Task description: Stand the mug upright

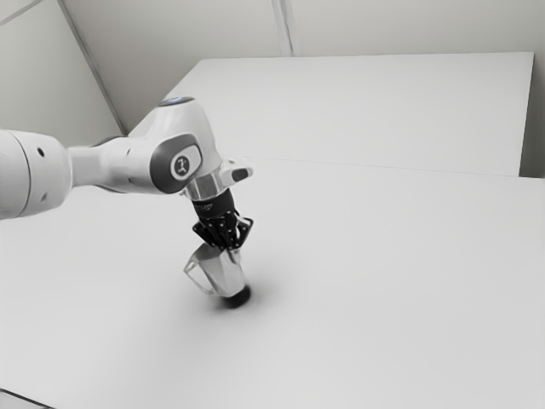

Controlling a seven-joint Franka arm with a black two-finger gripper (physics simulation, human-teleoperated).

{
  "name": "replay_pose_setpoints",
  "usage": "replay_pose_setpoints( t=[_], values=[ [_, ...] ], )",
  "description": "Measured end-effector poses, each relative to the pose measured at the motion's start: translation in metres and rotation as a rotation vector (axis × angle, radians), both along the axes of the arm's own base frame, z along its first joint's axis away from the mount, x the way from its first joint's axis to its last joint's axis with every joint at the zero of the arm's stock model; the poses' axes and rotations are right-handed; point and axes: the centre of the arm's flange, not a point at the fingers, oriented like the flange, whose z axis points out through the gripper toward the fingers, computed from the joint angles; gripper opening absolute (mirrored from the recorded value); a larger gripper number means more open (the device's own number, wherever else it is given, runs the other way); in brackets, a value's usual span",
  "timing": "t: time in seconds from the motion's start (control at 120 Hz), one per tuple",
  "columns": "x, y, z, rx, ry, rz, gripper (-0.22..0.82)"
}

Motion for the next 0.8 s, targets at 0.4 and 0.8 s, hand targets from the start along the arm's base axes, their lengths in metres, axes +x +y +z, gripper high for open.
replay_pose_setpoints(
  t=[0.4,0.8],
  values=[
    [0.01,0.01,-0.022,0.064,-0.035,-0.016,-0.18],
    [0.011,0.008,0.016,0.071,-0.115,-0.037,0.42]
  ],
)
